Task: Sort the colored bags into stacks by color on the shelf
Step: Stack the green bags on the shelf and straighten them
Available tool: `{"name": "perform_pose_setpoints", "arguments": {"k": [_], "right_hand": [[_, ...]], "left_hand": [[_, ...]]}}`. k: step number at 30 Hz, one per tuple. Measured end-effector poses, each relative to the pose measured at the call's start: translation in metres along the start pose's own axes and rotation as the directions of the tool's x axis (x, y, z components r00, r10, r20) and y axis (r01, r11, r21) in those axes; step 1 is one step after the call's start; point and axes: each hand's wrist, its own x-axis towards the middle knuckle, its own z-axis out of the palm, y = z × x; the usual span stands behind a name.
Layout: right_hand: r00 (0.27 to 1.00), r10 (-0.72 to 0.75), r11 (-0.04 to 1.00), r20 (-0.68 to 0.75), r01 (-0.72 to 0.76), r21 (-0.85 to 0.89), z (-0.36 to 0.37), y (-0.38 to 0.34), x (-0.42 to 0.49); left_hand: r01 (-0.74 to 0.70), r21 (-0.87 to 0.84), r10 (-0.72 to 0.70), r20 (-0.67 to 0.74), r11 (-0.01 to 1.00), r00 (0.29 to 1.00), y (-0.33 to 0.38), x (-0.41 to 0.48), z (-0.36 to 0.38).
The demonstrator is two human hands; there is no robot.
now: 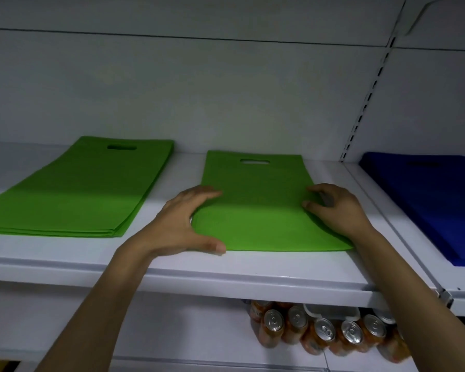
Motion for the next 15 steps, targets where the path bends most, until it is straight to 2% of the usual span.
{"name": "perform_pose_setpoints", "arguments": {"k": [2,8,15], "right_hand": [[1.000,0.002,1.000,-0.001,-0.002,-0.005,0.000,0.000,0.000],[1.000,0.001,1.000,-0.007,-0.001,-0.019,0.000,-0.002,-0.001],[0.998,0.014,0.999,-0.055,-0.012,0.046,0.001,-0.003,-0.002]], "left_hand": [[-0.035,0.097,0.030,0.052,0.995,0.998,0.000,-0.001,-0.001],[-0.053,0.002,0.053,0.023,0.999,0.998,-0.001,-0.006,-0.001],[-0.137,0.120,0.153,-0.133,0.983,0.979,0.008,-0.020,0.000]]}}
